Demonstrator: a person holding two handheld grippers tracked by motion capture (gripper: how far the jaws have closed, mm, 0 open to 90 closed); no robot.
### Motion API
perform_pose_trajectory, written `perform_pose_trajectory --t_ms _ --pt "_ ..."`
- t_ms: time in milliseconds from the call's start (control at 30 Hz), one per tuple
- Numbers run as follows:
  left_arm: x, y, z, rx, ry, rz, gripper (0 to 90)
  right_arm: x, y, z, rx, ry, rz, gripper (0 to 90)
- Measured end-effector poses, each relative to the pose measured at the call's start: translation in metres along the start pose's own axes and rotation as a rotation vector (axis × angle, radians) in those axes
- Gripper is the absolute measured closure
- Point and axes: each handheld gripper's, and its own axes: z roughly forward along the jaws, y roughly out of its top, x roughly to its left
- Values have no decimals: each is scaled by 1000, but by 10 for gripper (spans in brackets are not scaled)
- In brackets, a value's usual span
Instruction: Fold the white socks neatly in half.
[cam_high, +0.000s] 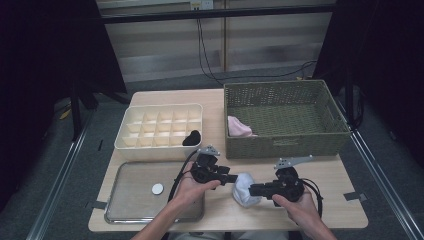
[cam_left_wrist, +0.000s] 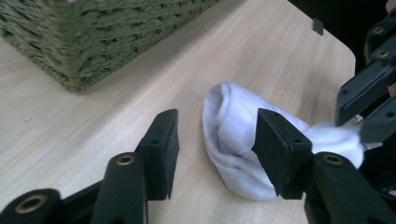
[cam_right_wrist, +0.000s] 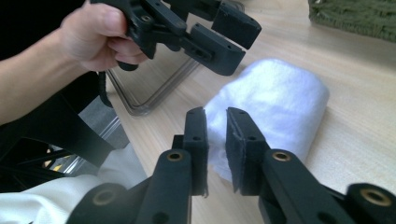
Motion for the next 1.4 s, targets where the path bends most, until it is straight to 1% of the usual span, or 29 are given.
perform_pose_trajectory --t_ms 33,100,133,167,200,267,300,333,367,433,500,533,600,733,767,800,833,867,933,1000,1033,1067,1133,1200,1233,1300,1333,1367,1400 --pt "-2 0 2 -2 -5 -2 469 0 -1 6 17 10 1 810" --pt "-4 -2 6 21 0 5 444 1 -3 14 35 14 -1 817" --pt "-4 -2 6 21 0 5 438 1 -3 14 35 14 -1 817" --pt "-3 -5 10 48 3 -11 426 2 -6 21 61 10 1 816" --pt "-3 -7 11 59 6 -15 422 2 -7 24 72 10 -2 816" --pt "-3 -8 12 62 11 -14 418 2 -8 26 83 7 -5 810" --pt "-3 -8 12 62 1 -17 414 2 -9 27 83 12 -6 795" --pt "-2 -8 12 63 -3 -15 413 3 -9 27 82 20 -6 791" --pt "-2 -8 12 70 5 -11 412 3 -8 21 79 21 -9 783" --pt "-2 -10 14 90 2 -5 412 3 -7 14 61 19 -11 777" --pt "-3 -12 16 90 -2 2 414 0 -6 7 45 15 -7 788" --pt "-3 -12 16 90 -2 2 412 0 -6 7 45 15 -7 788" --pt "-1 -12 17 97 -6 -5 402 -9 -7 1 38 -19 23 793" --pt "0 -14 18 103 -23 -12 375 -14 -14 6 56 -47 35 797" --pt "0 -15 19 108 -21 -13 365 -17 -17 9 72 -48 47 810" --pt "-1 -15 20 117 -21 -7 351 -19 -18 10 80 -47 54 820" --pt "-2 -15 21 126 -41 20 336 -19 -19 12 95 -41 59 829" --pt "-3 -15 21 131 -30 28 336 -19 -20 13 104 -38 53 835" --pt "-3 -16 21 129 -39 38 331 -20 -21 14 104 -41 57 851" --pt "-3 -16 21 134 -39 44 331 -20 -22 16 110 -37 60 859" --pt "-4 -16 21 135 -45 45 333 -20 -23 16 104 -41 61 859" --pt "-5 -18 22 130 -69 55 336 -20 -23 17 105 -40 62 861" --pt "-5 -17 22 142 -76 58 344 -20 -23 18 107 -40 60 861" --pt "-9 -18 24 142 -102 66 362 -21 -23 20 103 -44 63 862" --pt "-9 -18 24 142 -102 66 387 -21 -23 20 103 -44 63 862" --pt "-9 -18 25 149 -112 76 394 -21 -22 22 106 -48 61 864" --pt "-9 -18 25 149 -112 76 407 -21 -22 22 106 -48 61 864" --pt "-8 -19 26 147 -136 64 423 -20 -22 22 107 -48 60 865" --pt "-8 -19 26 147 -136 64 430 -20 -22 22 107 -48 60 865"
